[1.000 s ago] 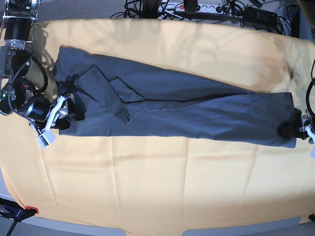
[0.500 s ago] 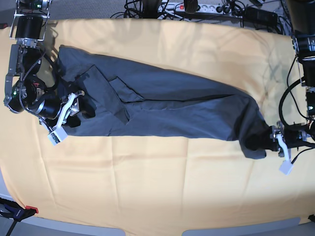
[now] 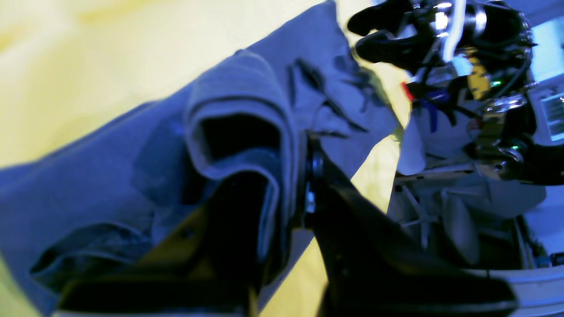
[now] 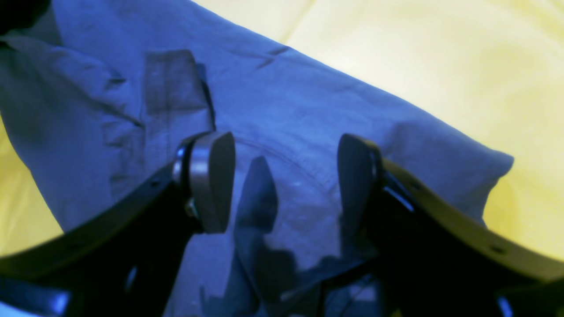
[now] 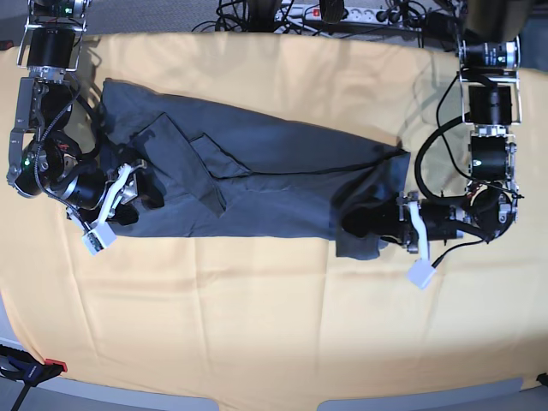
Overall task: Fold the T-shirt properly
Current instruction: 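Fold the hem end toward the right gripper at the collar end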
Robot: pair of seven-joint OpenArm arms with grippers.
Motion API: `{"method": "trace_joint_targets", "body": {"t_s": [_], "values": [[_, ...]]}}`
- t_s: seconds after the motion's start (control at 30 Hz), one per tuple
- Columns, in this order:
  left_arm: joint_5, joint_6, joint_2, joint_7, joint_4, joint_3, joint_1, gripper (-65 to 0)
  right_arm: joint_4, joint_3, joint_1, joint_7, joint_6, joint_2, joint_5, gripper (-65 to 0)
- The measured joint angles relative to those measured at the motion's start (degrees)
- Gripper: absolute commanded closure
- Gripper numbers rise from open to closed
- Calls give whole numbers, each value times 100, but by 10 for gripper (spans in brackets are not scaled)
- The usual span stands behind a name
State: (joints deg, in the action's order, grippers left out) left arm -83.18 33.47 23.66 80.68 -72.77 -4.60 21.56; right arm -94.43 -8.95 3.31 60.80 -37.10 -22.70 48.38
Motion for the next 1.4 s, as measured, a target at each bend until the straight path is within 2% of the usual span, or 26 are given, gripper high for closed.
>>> {"method": "trace_joint_targets", "body": {"t_s": [0.27, 0.3, 0.4, 0.43, 0.47, 0.5, 0.63, 0.7, 0.73, 0.83, 0.87, 0.9, 0.93, 1.0, 1.17, 1.4], "values": [[2, 107, -529, 7, 0, -9, -46, 0, 0, 0, 2, -20, 2, 0, 0, -390], [2, 105, -610, 11, 0, -13, -46, -75, 0, 0, 2, -17, 2, 0, -2, -390], [-20, -195, -822, 17, 0, -13, -46, -365, 0, 0, 2, -20, 2, 0, 0, -390], [-24, -304, -866, -7, 0, -13, -46, -431, 0, 0, 2, -20, 2, 0, 0, -390], [-37, -398, -905, -4, 0, -13, -46, -470, 0, 0, 2, -20, 2, 0, 0, -390], [-39, -459, -925, -4, 0, -13, -44, -482, 0, 0, 2, -17, 2, 0, -2, -390], [-39, -479, -922, -7, 0, -24, -46, -481, 0, 0, 2, -20, 2, 0, 0, -390], [-37, -282, -863, -4, 0, -24, -44, -481, 0, 0, 2, -20, 2, 0, 0, -390], [-39, -170, -804, -4, 0, -24, -44, -481, 0, 0, 2, -20, 2, 0, 0, -390], [-39, -133, -540, -4, 0, -24, -44, -475, 0, 0, 2, -17, 2, 0, -2, -390], [-39, -85, -442, 0, 0, -24, -44, -454, 0, 0, 2, -20, 2, 0, 0, -390], [-37, 35, -326, -2, 0, -24, -44, -395, 0, 0, 2, -20, 2, 0, 0, -390], [-39, 33, -216, 15, 0, -31, -44, -288, 0, 0, 2, -20, 2, 0, 0, -390], [-31, 28, -44, 15, 0, -146, -44, 0, 0, 0, 2, -17, 2, 0, -2, -390], [719, 42, -4, -9, 0, -474, -46, 0, 0, 0, 2, -20, -9, 0, 4, -390], [2076, 42, -367, -28, -2, -459, -153, 0, 0, 0, 2, -20, -44, 0, 2, -390]]}}
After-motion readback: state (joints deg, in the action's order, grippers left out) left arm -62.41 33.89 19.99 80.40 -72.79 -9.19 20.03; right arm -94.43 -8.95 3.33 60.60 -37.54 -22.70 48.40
